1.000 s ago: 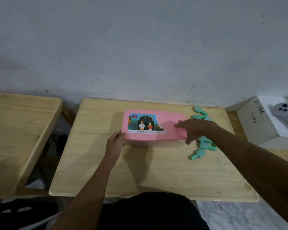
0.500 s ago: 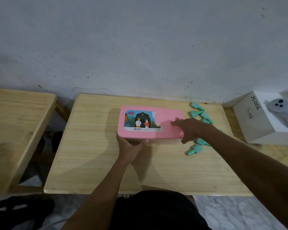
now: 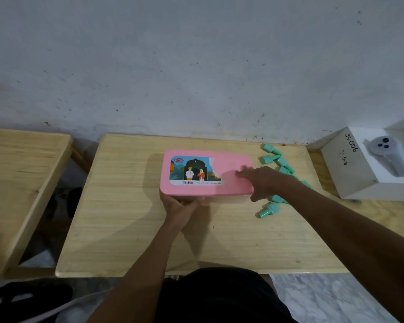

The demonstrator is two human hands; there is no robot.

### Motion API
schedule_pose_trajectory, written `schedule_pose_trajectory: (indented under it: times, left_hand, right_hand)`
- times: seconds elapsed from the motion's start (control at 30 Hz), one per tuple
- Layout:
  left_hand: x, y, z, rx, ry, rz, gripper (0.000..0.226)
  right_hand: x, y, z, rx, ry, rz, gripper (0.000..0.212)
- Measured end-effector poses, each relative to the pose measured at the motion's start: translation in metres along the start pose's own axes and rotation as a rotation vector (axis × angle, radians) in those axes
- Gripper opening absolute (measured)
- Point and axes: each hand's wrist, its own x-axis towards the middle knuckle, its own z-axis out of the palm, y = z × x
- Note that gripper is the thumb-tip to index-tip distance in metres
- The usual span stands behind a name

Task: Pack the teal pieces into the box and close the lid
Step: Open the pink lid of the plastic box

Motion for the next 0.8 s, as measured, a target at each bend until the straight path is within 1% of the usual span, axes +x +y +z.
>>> schedule_pose_trajectory:
  times: [0.1,0.27,0.4,0.5,0.57,0.6,0.67,0.73,0.8]
  left_hand:
    - [0.001,0.004,0.002,0.045,0.018,-0.009,0.111]
    - [-0.001,0.016,0.005,0.092,0.061,0.01,0.099]
    - [-0.004,0.021,0.005,0.086,0.078,-0.034,0.105]
    - [-0.004,0.019,0.004,0.102,0.086,-0.039,0.112]
    - [-0.003,0.017,0.003,0.112,0.08,-0.044,0.116]
    - [-0.002,0.017,0.002,0.118,0.071,-0.046,0.118]
    - [-0.003,0.018,0.0,0.109,0.034,-0.086,0.124]
    - [-0.003,0.019,-0.006,0.091,-0.01,-0.138,0.128]
    - [-0.006,0.023,-0.012,0.152,-0.019,-0.132,0.12]
  right_hand:
    - [-0.001,0.004,-0.006,0.013,-0.041,-0.001,0.092]
    - [-0.002,0.01,-0.022,0.083,-0.075,-0.006,0.083]
    - [-0.002,0.021,-0.034,0.165,-0.071,-0.011,0.074]
    - [-0.006,0.033,-0.045,0.298,0.005,-0.052,0.063]
    - [-0.009,0.038,-0.045,0.372,0.106,-0.054,0.054]
    - [-0.009,0.039,-0.044,0.413,0.188,-0.041,0.048]
    - [-0.01,0.038,-0.042,0.526,0.397,-0.003,0.034]
    - [-0.012,0.033,-0.043,0.646,0.623,0.028,0.026]
    - [-0.014,0.023,-0.047,0.68,0.858,0.021,0.024]
